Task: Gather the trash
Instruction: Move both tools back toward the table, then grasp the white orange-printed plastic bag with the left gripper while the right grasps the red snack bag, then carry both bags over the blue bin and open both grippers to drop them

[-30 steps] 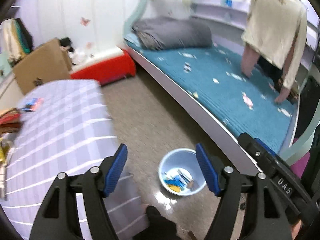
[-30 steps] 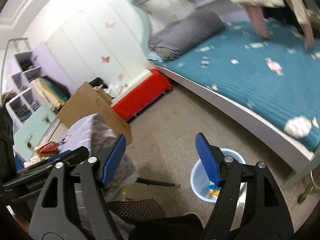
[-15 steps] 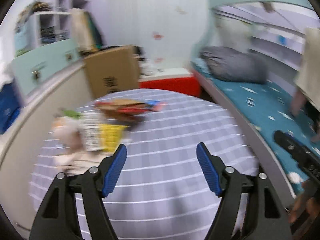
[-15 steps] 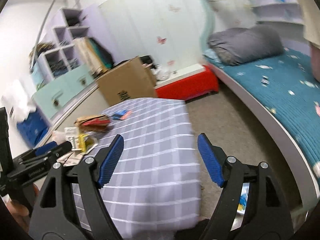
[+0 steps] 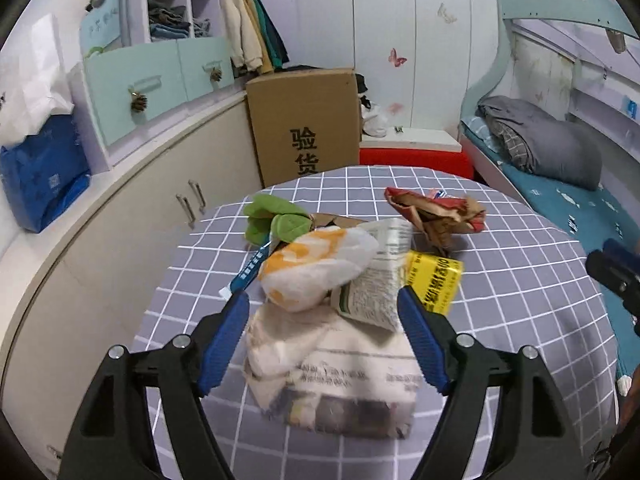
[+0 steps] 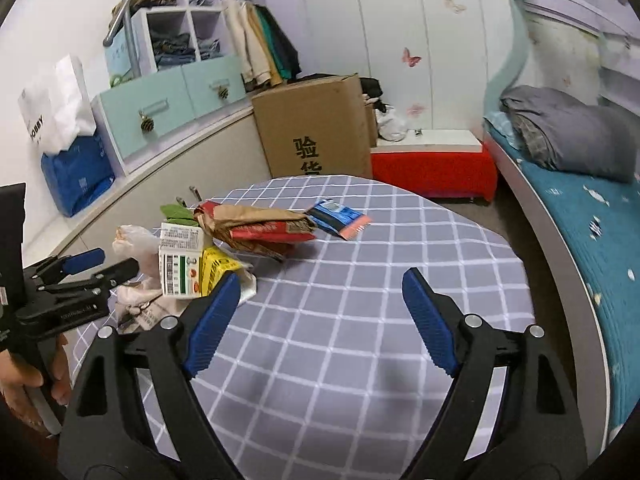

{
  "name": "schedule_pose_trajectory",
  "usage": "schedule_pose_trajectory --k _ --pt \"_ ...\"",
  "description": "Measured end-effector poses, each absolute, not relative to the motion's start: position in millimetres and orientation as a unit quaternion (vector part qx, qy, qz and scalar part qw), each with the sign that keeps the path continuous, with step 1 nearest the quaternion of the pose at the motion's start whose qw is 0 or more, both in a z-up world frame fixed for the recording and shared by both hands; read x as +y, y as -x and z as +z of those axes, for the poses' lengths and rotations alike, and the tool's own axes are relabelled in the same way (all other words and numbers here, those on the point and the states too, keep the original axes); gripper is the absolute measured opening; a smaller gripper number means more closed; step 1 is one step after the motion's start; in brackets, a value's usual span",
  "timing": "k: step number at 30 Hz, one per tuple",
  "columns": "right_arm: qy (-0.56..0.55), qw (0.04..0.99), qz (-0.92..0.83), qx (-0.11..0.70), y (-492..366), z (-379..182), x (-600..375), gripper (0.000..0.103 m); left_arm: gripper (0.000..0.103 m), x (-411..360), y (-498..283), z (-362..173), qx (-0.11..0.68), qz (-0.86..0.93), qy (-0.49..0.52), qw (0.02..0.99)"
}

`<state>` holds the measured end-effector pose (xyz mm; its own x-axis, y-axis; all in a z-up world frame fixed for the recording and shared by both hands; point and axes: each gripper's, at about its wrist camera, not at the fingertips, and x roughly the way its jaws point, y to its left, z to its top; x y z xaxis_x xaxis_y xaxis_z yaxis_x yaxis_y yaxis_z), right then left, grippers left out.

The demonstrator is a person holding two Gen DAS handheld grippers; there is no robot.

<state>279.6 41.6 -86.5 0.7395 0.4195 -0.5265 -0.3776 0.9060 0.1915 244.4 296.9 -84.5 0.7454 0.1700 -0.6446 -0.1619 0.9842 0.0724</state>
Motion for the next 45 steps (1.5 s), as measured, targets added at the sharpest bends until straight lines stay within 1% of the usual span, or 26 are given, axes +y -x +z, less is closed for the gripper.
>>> schedule_pose_trajectory --k 6,13,14,16,17,18,19,20,21,22,23,24,25,26,27,28,29,35,41,45 --pt "0.023 0.924 0.249 0.29 -305.9 -85.9 93.1 0.086 0.075 302.0 -264.7 -93.3 0.346 0.088 -0.038 0.933" --pt "0.151 0.916 0.267 0.258 -323.3 -89.3 157.6 0.086 0.075 303.0 -272.1 -94.5 0.337 0.089 -0.062 0.935" --pt "0.152 0.915 0.271 0.259 -327.2 -90.8 161.9 0.086 0.071 303.5 -272.4 -94.7 0.337 0.09 -0.061 0.935" --pt "0.157 0.914 0.265 0.263 -336.8 -93.9 170.0 0.086 0.068 305.6 -274.8 -96.0 0.339 0.092 -0.063 0.934" --pt "0.161 0.914 0.262 0.266 -341.8 -95.9 173.7 0.086 0.065 306.4 -274.9 -96.9 0.341 0.09 -0.061 0.934" --pt "0.162 0.911 0.266 0.271 -345.9 -98.2 176.2 0.086 0.058 307.5 -275.8 -97.6 0.343 0.088 -0.059 0.933" --pt "0.165 0.908 0.265 0.278 -349.6 -100.8 178.4 0.086 0.054 309.0 -277.0 -98.5 0.345 0.087 -0.058 0.933" --pt "0.163 0.907 0.267 0.281 -352.1 -101.5 179.7 0.082 0.05 309.6 -276.9 -98.9 0.345 0.089 -0.059 0.933" --pt "0.159 0.904 0.274 0.287 -353.6 -102.7 180.3 0.073 0.046 310.4 -277.4 -99.0 0.344 0.091 -0.06 0.933" --pt "0.155 0.902 0.278 0.292 -354.0 -103.4 180.5 0.057 0.045 312.7 -277.8 -98.2 0.341 0.093 -0.056 0.934" --pt "0.154 0.902 0.277 0.294 -354.9 -103.4 180.4 0.055 0.042 314.0 -277.7 -97.5 0.34 0.092 -0.051 0.934" --pt "0.148 0.901 0.281 0.295 -354.7 -102.7 178.7 0.047 0.04 315.0 -276.9 -96.8 0.339 0.092 -0.046 0.935" --pt "0.136 0.899 0.288 0.301 -356.1 -100.6 175.3 0.044 0.039 315.7 -276.2 -95.1 0.337 0.092 -0.042 0.936" --pt "0.131 0.9 0.289 0.298 -356.0 -98.8 173.0 0.036 0.038 315.4 -275.0 -93.3 0.333 0.094 -0.042 0.937" --pt "0.128 0.903 0.287 0.294 -355.5 -95.9 169.8 0.033 0.037 314.6 -273.0 -91.2 0.33 0.099 -0.043 0.938" --pt "0.12 0.905 0.287 0.289 -354.6 -91.3 164.1 0.028 0.036 313.7 -270.5 -88.8 0.325 0.104 -0.042 0.939" --pt "0.111 0.907 0.289 0.286 -353.6 -87.6 159.3 0.026 0.036 313.0 -267.2 -85.2 0.317 0.107 -0.041 0.941" --pt "0.08 0.923 0.276 0.255 -337.4 -62.3 129.0 0.025 0.035 306.0 -244.3 -45.6 0.264 0.126 -0.017 0.956" --pt "0.01 0.92 0.298 0.254 -318.5 -38.8 83.0 0.025 0.035 280.7 -226.9 -11.2 0.241 0.077 0.017 0.967" --pt "-0.026 0.921 0.303 0.244 -297.4 -28.2 45.6 0.025 0.035 244.8 -218.6 0.6 0.237 0.033 0.024 0.971"
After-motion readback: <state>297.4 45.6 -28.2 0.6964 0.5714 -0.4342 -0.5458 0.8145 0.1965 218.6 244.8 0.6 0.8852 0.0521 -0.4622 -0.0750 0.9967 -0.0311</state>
